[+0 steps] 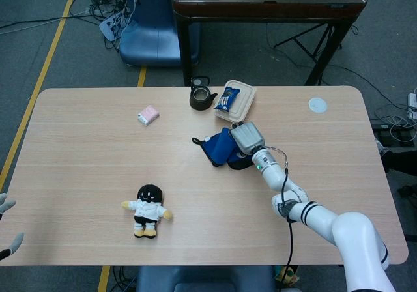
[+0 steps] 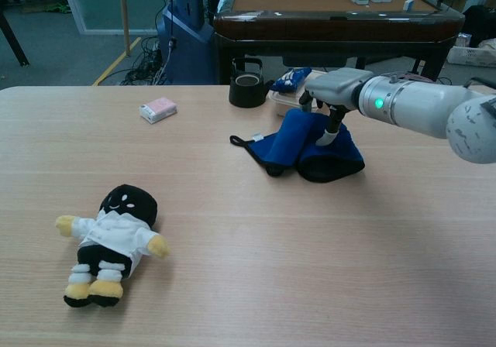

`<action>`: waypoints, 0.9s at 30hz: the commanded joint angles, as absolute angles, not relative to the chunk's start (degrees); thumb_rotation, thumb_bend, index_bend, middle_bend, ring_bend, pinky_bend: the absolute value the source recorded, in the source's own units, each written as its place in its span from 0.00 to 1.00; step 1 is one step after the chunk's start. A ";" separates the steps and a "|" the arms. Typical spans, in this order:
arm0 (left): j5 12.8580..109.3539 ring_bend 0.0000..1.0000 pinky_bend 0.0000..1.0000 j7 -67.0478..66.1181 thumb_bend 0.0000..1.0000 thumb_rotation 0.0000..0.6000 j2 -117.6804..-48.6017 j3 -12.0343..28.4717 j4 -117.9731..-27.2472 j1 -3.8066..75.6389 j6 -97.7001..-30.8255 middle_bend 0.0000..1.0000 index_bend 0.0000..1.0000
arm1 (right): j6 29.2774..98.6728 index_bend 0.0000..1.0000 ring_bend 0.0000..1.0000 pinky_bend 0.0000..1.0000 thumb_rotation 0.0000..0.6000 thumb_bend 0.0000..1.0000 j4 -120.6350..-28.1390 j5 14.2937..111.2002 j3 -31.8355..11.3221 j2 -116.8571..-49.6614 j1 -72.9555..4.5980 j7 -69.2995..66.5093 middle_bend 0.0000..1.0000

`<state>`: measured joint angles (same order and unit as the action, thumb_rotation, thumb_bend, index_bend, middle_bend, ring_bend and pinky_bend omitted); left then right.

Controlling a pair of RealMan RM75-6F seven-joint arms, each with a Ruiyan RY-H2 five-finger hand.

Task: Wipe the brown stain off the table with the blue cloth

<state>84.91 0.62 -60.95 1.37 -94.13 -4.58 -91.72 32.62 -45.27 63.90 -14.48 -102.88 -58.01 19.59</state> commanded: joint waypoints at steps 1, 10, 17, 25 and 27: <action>84.88 0.11 0.17 0.60 0.25 1.00 -60.94 1.39 -94.16 -4.55 -91.69 0.12 0.22 | 34.86 0.00 0.01 0.21 1.00 0.01 -50.66 62.73 -15.06 -99.22 -56.32 20.03 0.02; 85.19 0.11 0.17 0.51 0.25 1.00 -60.87 1.58 -94.36 -4.07 -91.46 0.12 0.22 | 45.73 0.00 0.09 0.22 1.00 0.00 -69.55 63.87 -14.64 -85.95 -48.98 18.96 0.14; 85.53 0.11 0.17 0.48 0.25 1.00 -60.95 1.65 -94.27 -3.38 -90.76 0.12 0.22 | 56.05 0.10 0.19 0.32 1.00 0.04 -83.30 65.27 -12.10 -75.78 -41.06 20.73 0.27; 85.77 0.11 0.17 0.10 0.25 1.00 -61.12 1.72 -94.45 -2.34 -89.54 0.12 0.22 | 67.29 0.25 0.30 0.46 1.00 0.04 -92.96 70.64 -7.29 -66.97 -31.30 19.39 0.38; 85.80 0.11 0.17 -0.04 0.25 1.00 -61.17 1.72 -94.52 -2.16 -89.33 0.12 0.22 | 69.99 0.27 0.33 0.48 1.00 0.04 -94.23 72.55 -5.83 -65.33 -28.80 18.42 0.40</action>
<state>85.79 -0.05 -61.16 1.72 -94.52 -2.15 -89.32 67.22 -92.21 70.28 -7.77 -67.11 -31.51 19.52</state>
